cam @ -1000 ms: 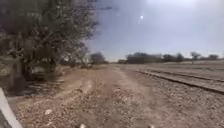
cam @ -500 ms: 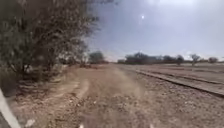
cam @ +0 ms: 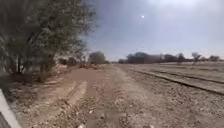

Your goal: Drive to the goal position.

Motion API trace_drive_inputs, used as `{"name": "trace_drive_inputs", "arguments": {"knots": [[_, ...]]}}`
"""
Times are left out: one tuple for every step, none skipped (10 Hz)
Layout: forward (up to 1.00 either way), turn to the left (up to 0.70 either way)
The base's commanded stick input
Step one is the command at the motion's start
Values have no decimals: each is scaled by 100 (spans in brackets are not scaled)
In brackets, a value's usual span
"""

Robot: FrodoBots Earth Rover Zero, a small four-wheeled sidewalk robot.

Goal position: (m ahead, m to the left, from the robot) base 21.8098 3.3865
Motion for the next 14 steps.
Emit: {"name": "trace_drive_inputs", "arguments": {"knots": [[70, 0], [70, 0], [70, 0], [70, 0], [70, 0], [70, 0], [70, 0], [70, 0], [70, 0], [70, 0], [70, 0], [70, 0], [70, 0], [70, 0]]}}
